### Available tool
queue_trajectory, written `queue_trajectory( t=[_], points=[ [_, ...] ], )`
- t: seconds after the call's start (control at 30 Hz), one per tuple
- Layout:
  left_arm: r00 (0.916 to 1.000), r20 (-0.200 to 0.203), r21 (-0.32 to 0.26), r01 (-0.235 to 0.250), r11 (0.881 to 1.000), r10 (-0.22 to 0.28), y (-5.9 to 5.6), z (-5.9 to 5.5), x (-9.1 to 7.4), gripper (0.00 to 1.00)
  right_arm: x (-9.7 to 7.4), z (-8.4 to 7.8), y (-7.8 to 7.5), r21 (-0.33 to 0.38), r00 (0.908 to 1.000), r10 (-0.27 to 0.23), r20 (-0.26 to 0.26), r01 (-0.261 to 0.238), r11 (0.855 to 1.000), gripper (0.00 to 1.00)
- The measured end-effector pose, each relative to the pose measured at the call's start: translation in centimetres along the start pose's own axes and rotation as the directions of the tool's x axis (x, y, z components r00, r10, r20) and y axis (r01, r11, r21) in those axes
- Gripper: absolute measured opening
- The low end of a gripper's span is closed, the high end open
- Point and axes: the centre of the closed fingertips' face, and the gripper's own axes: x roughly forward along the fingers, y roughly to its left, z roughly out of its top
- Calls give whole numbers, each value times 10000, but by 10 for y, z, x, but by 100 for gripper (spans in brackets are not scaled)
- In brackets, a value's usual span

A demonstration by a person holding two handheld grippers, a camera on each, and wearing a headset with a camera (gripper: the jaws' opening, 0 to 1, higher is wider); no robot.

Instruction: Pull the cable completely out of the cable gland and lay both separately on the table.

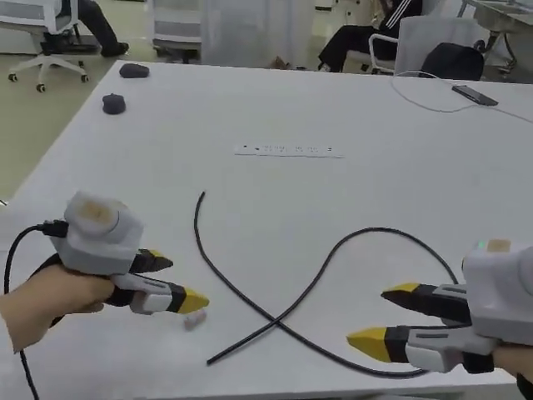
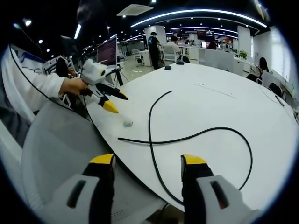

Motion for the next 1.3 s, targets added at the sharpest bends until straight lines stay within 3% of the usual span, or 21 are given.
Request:
queue_trajectory(
  t=[0.13, 0.23, 0.5, 0.77, 1.3],
  points=[
    [9993, 96, -5, -371, 9993, 371, -4, 2, -43, 68, 5, -3, -1, 5, 9996, 71, -277, -71, 10000, 62],
    [9955, 465, -220, -819, 9964, 829, -6, 0, -69, 69, 9, -3, -1, -56, 9982, 77, -597, -81, 10000, 62],
    [9888, 868, -821, -1147, 9900, 1217, -19, -14, -106, 67, 12, -1, -3, 214, 9966, 3, -828, 15, 9998, 63],
    [9821, 1218, -1153, -1299, 9848, 1438, -15, -14, -111, 66, 11, -5, 6, 282, 9950, 61, -993, -33, 9996, 63],
    [9830, 1384, -1118, -1054, 9881, 1206, -24, -15, -109, 65, 2, -23, 14, 496, 9906, 22, -1369, 46, 9988, 62]
  ],
)
